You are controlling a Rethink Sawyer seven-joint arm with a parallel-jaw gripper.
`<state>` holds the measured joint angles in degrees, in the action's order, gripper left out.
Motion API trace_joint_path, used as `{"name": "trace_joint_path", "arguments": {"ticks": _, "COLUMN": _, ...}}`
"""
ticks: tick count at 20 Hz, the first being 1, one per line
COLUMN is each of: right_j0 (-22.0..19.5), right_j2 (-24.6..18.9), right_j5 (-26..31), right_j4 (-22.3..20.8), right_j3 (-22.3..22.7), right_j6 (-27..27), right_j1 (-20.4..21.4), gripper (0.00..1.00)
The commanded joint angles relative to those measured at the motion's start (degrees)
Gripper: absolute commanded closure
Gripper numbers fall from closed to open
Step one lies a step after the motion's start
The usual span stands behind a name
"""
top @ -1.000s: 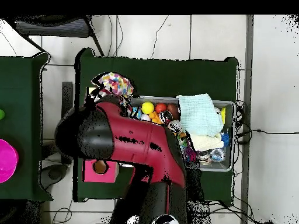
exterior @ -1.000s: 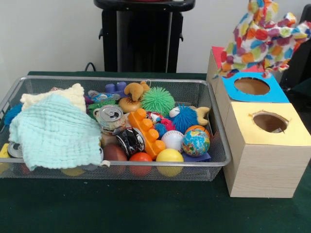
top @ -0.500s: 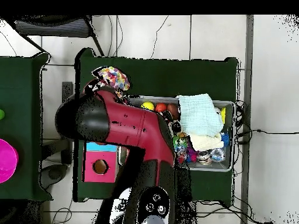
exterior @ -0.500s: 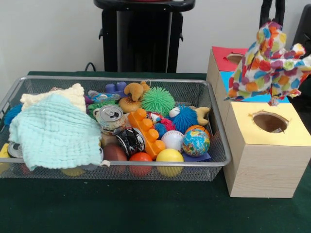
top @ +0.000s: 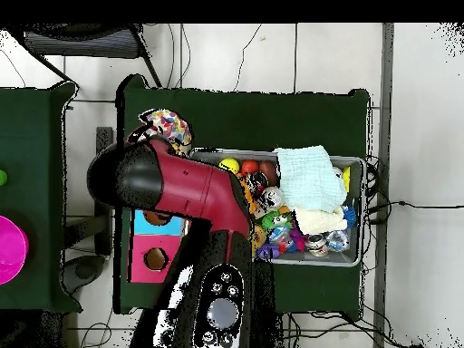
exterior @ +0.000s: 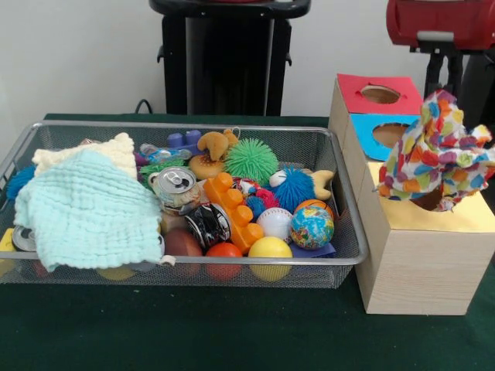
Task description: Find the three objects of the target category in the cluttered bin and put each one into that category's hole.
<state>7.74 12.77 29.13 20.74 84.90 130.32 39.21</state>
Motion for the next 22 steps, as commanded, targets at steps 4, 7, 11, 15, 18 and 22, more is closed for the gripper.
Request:
{"name": "trace_joint_path", "arguments": {"ticks": 4, "right_j0": 1.7, "right_j2": -3.28, "right_j5": -4.32, "right_j4": 6.11, "right_j3": 2.91, "right_j6": 16.04, "right_j1": -4.79, "gripper": 1.0}}
{"name": "trace_joint_path", "arguments": {"ticks": 7, "right_j0": 1.79, "right_j2": -4.11, "right_j5": -5.79, "right_j4": 6.98, "right_j3": 3.19, "right_j6": 14.85, "right_j1": -6.22, "gripper": 1.0}}
{"name": "trace_joint_path", "arguments": {"ticks": 11, "right_j0": 1.38, "right_j2": -4.29, "right_j5": -6.59, "right_j4": 7.36, "right_j3": 3.81, "right_j6": 12.95, "right_j1": -7.14, "gripper": 1.0}}
{"name": "trace_joint_path", "arguments": {"ticks": 15, "right_j0": 2.2, "right_j2": -2.27, "right_j5": -4.25, "right_j4": 7.12, "right_j3": 2.83, "right_j6": 13.13, "right_j1": -7.36, "gripper": 1.0}}
{"name": "trace_joint_path", "arguments": {"ticks": 18, "right_j0": 2.31, "right_j2": -0.4, "right_j5": -1.2, "right_j4": 5.86, "right_j3": 1.85, "right_j6": 12.4, "right_j1": -7.73, "gripper": 1.0}}
{"name": "trace_joint_path", "arguments": {"ticks": 22, "right_j0": 0.94, "right_j2": -0.07, "right_j5": 2.11, "right_j4": 4.6, "right_j3": 3.19, "right_j6": 9.83, "right_j1": -6.35, "gripper": 1.0}}
